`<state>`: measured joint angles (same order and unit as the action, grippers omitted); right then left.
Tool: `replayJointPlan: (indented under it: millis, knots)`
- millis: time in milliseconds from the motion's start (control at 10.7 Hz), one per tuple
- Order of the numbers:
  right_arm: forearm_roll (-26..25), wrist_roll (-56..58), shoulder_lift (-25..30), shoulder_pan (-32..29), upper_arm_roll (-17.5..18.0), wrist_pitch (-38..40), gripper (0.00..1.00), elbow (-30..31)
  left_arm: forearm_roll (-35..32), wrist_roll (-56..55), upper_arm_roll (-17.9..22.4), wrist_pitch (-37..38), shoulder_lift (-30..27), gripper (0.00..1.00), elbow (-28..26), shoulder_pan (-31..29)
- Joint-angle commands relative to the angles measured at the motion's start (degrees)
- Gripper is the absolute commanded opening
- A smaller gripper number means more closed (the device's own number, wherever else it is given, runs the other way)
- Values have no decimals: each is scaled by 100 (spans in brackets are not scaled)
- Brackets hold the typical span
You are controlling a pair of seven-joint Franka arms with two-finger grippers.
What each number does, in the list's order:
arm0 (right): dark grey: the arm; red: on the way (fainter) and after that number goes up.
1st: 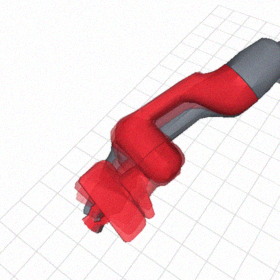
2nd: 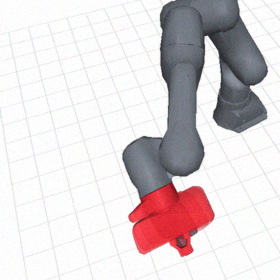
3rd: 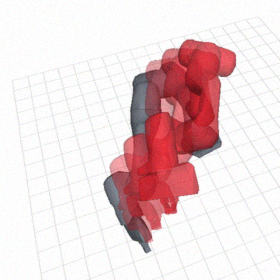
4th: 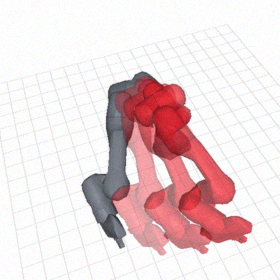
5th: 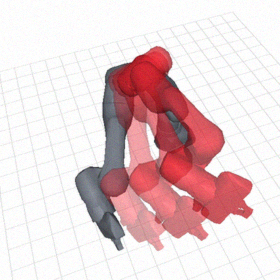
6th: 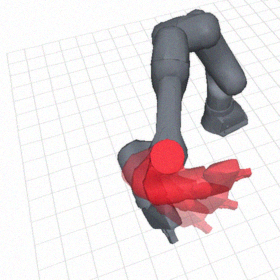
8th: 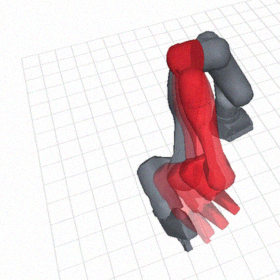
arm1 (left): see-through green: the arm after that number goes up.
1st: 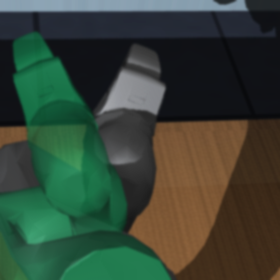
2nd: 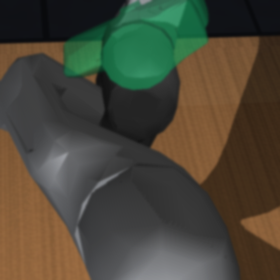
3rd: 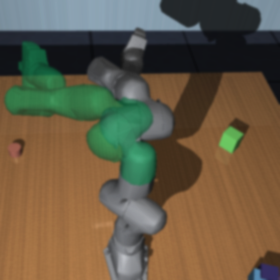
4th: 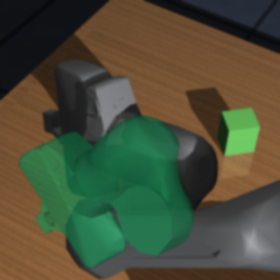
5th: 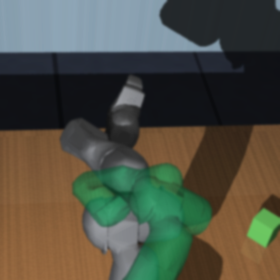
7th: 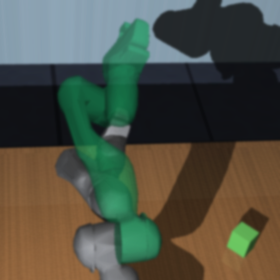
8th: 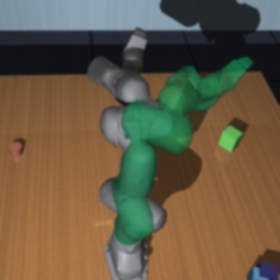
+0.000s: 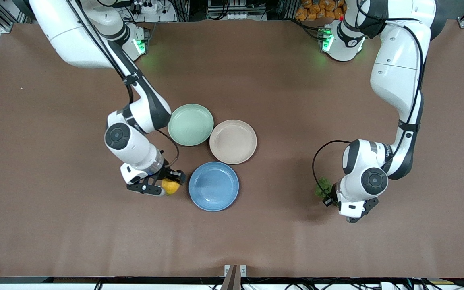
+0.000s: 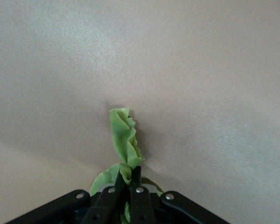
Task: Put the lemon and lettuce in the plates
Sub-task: 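Carry the lemon with the right gripper over the blue plate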
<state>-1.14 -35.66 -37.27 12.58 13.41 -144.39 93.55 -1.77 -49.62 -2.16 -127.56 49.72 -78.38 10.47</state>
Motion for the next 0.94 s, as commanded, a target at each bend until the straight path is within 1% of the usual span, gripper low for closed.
replayJointPlan:
  millis: [0,94,188,281,375,562,656,844]
  knots:
    - [-18,-187,-411,156,178,-667,0,-249,-104,48,-21,239,-374,0,-134,103]
    - [-18,-178,-508,183,223,-948,0,-249,-104,144,-30,397,-489,0,-143,147]
    - [-35,-178,-648,262,223,-1056,0,-258,-104,284,-47,495,-629,0,-239,148]
    - [-44,-178,-737,315,223,-1152,0,-258,-104,425,-117,513,-830,0,-448,139]
    - [-27,-178,-816,333,223,-1292,3,-258,-104,522,-135,513,-1102,0,-764,139]
    - [-27,-178,-966,403,267,-1513,4,-258,-95,847,-188,513,-1726,0,-1502,104]
    - [-35,-178,-1018,403,319,-1522,5,-267,-86,927,-258,513,-1929,0,-1740,69]
    - [-36,-178,-1071,508,328,-1522,7,-267,-78,919,-416,513,-2194,0,-1979,86]
